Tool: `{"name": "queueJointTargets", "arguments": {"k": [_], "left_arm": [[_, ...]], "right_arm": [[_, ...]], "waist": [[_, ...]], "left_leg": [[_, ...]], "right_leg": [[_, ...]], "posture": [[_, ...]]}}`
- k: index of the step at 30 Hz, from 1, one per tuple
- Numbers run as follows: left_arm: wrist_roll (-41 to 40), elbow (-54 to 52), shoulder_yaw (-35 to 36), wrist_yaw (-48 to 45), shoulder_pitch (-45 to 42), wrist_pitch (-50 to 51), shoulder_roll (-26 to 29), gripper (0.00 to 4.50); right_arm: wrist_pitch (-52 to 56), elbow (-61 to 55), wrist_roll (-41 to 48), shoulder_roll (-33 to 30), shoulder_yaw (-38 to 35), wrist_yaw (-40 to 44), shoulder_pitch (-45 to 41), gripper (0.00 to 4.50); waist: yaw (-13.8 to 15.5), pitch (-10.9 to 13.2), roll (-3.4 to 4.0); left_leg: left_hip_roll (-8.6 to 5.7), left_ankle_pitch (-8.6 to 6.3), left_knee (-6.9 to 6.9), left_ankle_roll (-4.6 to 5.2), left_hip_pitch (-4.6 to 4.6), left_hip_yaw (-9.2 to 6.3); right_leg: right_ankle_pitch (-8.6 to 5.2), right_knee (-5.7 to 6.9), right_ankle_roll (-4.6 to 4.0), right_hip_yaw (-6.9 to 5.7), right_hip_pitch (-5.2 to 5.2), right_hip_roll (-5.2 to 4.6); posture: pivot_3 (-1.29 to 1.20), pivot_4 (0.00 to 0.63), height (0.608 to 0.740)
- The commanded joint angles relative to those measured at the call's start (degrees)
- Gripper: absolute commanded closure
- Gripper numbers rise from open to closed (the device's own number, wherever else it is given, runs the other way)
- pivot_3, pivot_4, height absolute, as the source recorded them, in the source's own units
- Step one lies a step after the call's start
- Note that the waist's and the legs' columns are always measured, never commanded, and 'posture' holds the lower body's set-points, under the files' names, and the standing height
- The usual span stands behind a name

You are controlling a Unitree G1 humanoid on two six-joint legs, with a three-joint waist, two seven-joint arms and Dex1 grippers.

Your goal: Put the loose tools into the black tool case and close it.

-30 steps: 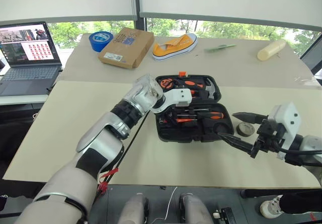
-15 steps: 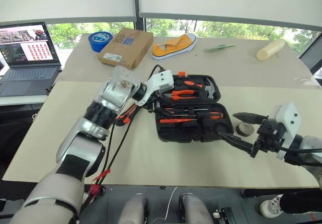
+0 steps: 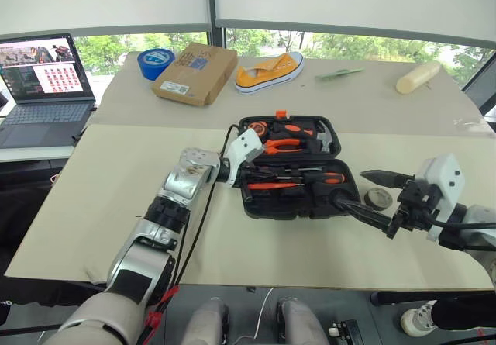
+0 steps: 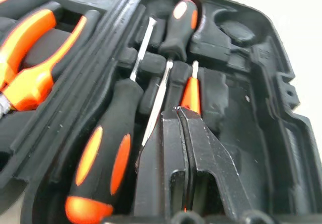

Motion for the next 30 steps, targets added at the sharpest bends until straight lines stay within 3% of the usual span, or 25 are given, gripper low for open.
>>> {"name": "queueJointTargets", "arguments": {"k": [1,14,23,30], "left_arm": [[2.64,2.11,-2.60,0.27,0.70,-4.88,0.51,4.43],[7.87,2.87,-6.79,-0.50,5.84,-18.03,3.60,4.43],[-1.88,3.45,2.31,-3.51,-2.54,-12.55,2.67,4.43],[-3.08,0.83,1.19,-6.66,-2.18,-9.83,2.28,4.43]], "right_arm": [[-0.93,-0.88,0.00,-0.37,-0.24,0.09,-0.24,0.00],[-1.00,-0.15,-0.30,0.29,-0.08,-0.57,0.35,0.00],[-1.69,1.07,-1.03,0.28,1.10,-0.23,-0.57,0.00],[-2.20,1.54,-1.40,0.21,1.51,0.13,-0.87,0.00]], "waist": [[-0.07,0.00,0.01],[-0.25,-0.11,0.03],[-0.22,-0.11,0.01],[-0.22,-0.11,0.01]], "left_leg": [[0.00,0.00,0.00,0.00,0.01,0.00],[0.03,-0.02,-0.05,0.03,0.14,0.00],[0.02,-0.02,-0.06,0.03,0.09,0.00],[0.00,-0.02,-0.03,0.02,0.05,0.01]], "right_leg": [[0.00,0.00,0.00,0.00,0.00,0.01],[0.00,-0.04,0.00,0.01,0.11,0.02],[0.00,-0.04,0.00,0.00,0.07,0.03],[0.00,-0.04,0.00,-0.01,0.05,0.02]], "posture": [[0.00,0.150,0.735],[0.00,0.150,0.735],[0.00,0.150,0.735],[0.00,0.150,0.735]]}}
